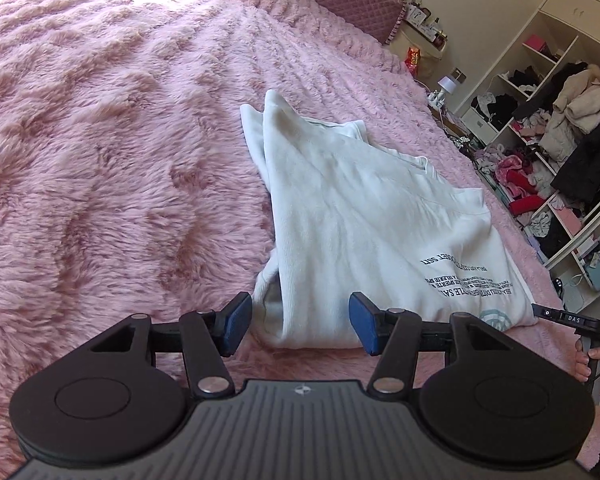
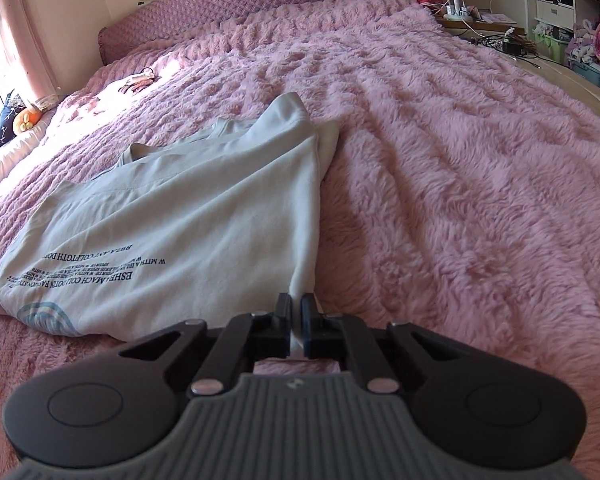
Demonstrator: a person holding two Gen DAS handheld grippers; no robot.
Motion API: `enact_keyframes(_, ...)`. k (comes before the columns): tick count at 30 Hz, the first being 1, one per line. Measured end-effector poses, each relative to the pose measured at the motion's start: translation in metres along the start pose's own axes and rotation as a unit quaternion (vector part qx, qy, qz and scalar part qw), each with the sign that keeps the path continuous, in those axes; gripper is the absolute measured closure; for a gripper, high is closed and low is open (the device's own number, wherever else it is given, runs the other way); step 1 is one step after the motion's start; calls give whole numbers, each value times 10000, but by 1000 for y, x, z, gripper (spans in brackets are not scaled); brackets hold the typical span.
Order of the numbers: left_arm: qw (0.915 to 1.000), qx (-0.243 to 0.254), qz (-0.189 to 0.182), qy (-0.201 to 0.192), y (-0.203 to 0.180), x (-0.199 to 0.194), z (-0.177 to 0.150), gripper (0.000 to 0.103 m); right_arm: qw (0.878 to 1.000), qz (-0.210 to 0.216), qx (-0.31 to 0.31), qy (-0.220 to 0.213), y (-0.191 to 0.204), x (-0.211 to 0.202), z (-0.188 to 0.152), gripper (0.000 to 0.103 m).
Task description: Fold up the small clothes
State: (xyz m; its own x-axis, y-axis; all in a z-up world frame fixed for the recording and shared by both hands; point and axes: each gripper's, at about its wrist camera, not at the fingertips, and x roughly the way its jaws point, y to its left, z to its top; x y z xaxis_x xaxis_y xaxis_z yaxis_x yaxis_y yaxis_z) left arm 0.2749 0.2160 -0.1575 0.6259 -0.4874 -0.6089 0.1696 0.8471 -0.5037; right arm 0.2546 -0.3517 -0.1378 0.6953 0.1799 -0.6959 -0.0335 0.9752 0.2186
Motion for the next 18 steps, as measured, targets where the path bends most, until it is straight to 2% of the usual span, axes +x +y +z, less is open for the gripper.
enact_keyframes(1, 9999, 71, -97, -72, -2, 0, -1, 77, 10000, 22, 48, 5, -1, 0, 0, 103)
enact_keyframes(2, 9997, 184, -95, -102, -6, 0, -1, 94, 10000, 10, 80, -19, 0, -1, 1, 103)
enact_keyframes(3, 9995, 298, -8, -134, -12, -1, -1, 100, 9999, -58, 97, -71, 1, -4, 2, 103)
enact_keyframes(5, 9989, 353, -28, -316, -20, -10, -2, 101, 9997, -45, 157, -205, 2, -14, 5, 103)
enact_keyframes(8, 9977, 125, 95, -658, -19, -30, -1, 101, 9988, -94, 79, -469, 3, -36, 8, 103)
enact_keyframes(10, 9990, -57, 245, -377, -11, -23, -2, 101, 9993, -127, 50, -357, 1, -39, 5, 103)
enact_keyframes(13, 9980, -11, 569, 286, -3, 6, -9, 100, 9996, -268, 128, -20, -9, -19, -8, 103)
enact_keyframes(16, 9962, 221, 740, 415, -9, 13, -8, 100, 9990, -305, 327, 90, -16, -3, -17, 103)
enact_keyframes(18, 9963, 321, 658, 455, -12, 8, -2, 97, 9989, -255, 366, 103, -18, -2, -18, 101)
